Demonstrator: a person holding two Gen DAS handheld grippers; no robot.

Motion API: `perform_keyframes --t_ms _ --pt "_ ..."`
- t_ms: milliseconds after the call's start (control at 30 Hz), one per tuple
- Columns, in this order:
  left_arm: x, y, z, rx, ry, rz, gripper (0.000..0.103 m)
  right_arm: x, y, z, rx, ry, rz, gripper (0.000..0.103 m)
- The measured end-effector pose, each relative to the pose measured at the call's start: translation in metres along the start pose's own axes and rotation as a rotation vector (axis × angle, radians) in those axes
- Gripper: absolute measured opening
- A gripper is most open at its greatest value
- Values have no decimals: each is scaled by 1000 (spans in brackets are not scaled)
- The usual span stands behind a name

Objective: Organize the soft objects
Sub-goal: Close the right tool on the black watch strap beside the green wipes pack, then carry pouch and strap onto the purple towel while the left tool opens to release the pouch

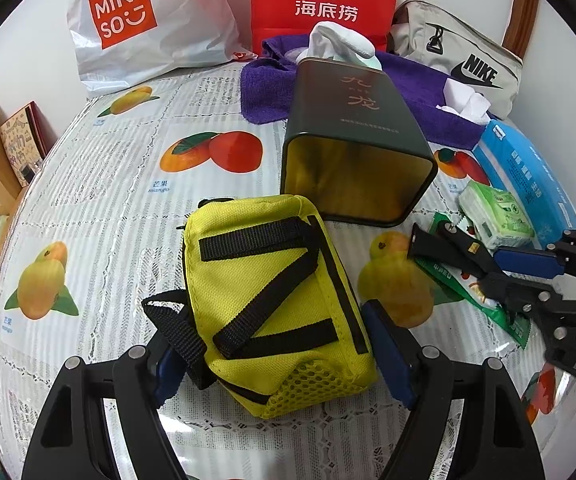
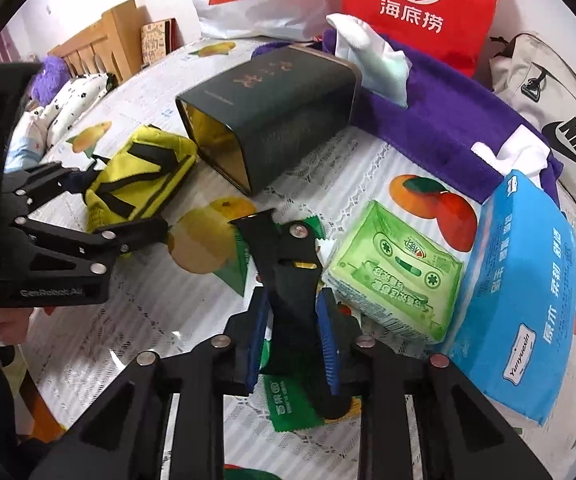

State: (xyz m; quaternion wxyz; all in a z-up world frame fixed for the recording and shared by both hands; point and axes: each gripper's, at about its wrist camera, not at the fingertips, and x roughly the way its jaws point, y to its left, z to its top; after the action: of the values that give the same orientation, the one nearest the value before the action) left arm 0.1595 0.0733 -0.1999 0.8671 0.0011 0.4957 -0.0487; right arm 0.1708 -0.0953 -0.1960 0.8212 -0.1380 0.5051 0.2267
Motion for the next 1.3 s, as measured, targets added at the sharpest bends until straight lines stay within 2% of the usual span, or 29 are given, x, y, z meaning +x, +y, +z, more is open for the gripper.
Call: perform_keyframes --t_ms 100,333,467,733,1000,1300 --pt "0 0 0 2 2 2 78 -8 -2 -1 15 -18 16 21" --pt "-1 0 0 2 3 2 78 -2 -7 -10 49 29 21 21" --pt "0 0 0 5 5 1 78 0 -6 -11 56 28 15 22" --pt "0 1 1 3 10 1 78 -9 -9 -11 68 -11 24 20" --pt "-11 1 0 -12 4 -19 73 -23 -17 -19 110 -36 36 20" --pt "-26 -7 4 6 -9 6 72 -44 -23 -30 140 -74 57 20"
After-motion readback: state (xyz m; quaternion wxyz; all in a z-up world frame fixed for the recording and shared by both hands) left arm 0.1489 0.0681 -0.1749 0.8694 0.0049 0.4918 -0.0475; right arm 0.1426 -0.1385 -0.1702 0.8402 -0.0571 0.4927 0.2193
